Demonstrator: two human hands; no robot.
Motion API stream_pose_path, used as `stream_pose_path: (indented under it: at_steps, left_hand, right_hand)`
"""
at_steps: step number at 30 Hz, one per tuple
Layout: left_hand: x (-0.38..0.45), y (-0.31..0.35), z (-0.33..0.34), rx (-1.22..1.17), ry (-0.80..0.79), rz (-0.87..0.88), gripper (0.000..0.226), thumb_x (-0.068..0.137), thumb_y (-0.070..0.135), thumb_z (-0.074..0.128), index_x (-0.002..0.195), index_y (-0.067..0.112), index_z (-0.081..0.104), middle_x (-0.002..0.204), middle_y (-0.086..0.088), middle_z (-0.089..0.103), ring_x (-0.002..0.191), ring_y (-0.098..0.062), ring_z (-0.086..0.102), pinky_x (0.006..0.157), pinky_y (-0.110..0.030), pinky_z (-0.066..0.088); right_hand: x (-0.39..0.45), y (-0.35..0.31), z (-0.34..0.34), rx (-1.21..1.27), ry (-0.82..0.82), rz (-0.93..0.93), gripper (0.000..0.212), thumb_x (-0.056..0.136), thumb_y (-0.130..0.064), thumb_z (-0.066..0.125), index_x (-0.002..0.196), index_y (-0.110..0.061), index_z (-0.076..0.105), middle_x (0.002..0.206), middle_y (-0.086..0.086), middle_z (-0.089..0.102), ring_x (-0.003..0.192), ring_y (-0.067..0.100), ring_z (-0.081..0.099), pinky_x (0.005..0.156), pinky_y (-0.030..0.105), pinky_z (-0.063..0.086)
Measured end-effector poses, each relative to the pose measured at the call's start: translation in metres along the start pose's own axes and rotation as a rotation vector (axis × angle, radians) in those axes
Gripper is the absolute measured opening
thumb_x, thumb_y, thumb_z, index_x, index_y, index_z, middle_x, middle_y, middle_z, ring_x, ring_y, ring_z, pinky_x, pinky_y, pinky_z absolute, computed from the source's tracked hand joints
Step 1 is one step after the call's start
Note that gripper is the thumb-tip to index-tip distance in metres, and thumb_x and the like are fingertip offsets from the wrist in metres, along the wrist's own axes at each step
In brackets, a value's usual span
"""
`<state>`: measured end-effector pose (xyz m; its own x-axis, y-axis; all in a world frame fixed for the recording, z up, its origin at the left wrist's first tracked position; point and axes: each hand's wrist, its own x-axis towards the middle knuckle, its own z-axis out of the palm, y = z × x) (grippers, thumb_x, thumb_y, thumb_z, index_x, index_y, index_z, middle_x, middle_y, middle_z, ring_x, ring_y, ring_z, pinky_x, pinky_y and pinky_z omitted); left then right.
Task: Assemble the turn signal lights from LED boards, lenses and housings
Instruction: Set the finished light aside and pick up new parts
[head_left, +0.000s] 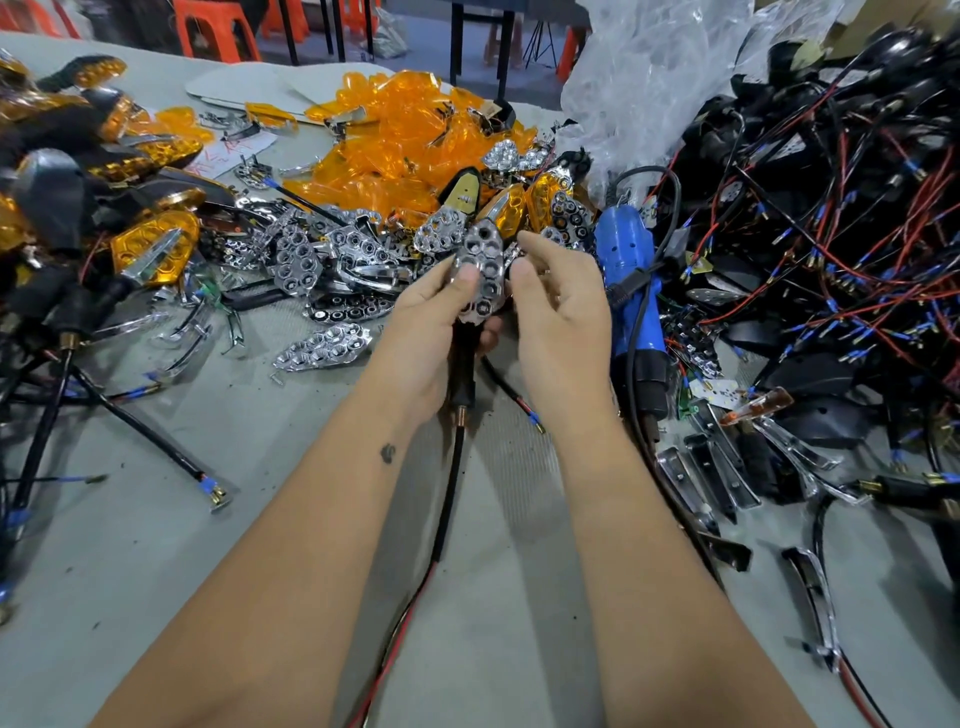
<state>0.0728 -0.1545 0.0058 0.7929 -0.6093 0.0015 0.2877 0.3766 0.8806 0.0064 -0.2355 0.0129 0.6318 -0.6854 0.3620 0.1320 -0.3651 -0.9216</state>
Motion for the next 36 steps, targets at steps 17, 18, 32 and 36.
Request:
stream_pose_path:
  at_steps: [17,18,32,36]
  left_hand:
    - [0.02,0.009,-0.019,-0.374,0.197,0.104,0.012,0.103,0.006,0.045,0.107,0.013,0.054,0.098,-0.005,0.066,0.088,-0.018,0.065,0.083,-0.032,0.05]
    - [0.021,0.009,-0.02,-0.358,0.218,0.093,0.01,0.102,0.009,0.048,0.105,0.017,0.054,0.095,-0.003,0.064,0.084,-0.016,0.062,0.081,-0.032,0.049]
    - [0.015,0.008,-0.018,-0.374,0.219,0.008,0.074,0.098,0.008,0.056,0.157,0.013,0.012,0.134,-0.019,0.061,0.095,-0.021,0.072,0.065,-0.025,0.059]
    - [0.017,0.007,-0.02,-0.386,0.214,-0.022,0.075,0.098,0.006,0.056,0.157,0.012,0.01,0.137,-0.02,0.058,0.1,-0.024,0.071,0.067,-0.028,0.06]
  right_hand:
    - [-0.004,-0.018,-0.011,-0.805,-0.683,0.065,0.019,0.081,-0.022,0.067,0.076,-0.003,0.067,0.071,0.016,0.067,0.071,0.034,0.064,0.067,0.046,0.058]
    - [-0.001,-0.016,-0.014,-0.822,-0.617,0.048,0.015,0.084,-0.018,0.065,0.079,-0.004,0.068,0.071,0.015,0.067,0.071,0.034,0.064,0.068,0.046,0.058]
    - [0.013,-0.005,-0.043,-0.382,-0.096,0.126,0.017,0.088,-0.013,0.073,0.077,-0.025,0.072,0.064,-0.012,0.064,0.059,0.001,0.059,0.065,0.021,0.053]
    - [0.013,-0.006,-0.045,-0.272,-0.137,0.14,0.017,0.094,-0.007,0.065,0.107,-0.017,0.07,0.066,-0.006,0.067,0.056,0.004,0.061,0.059,0.021,0.056]
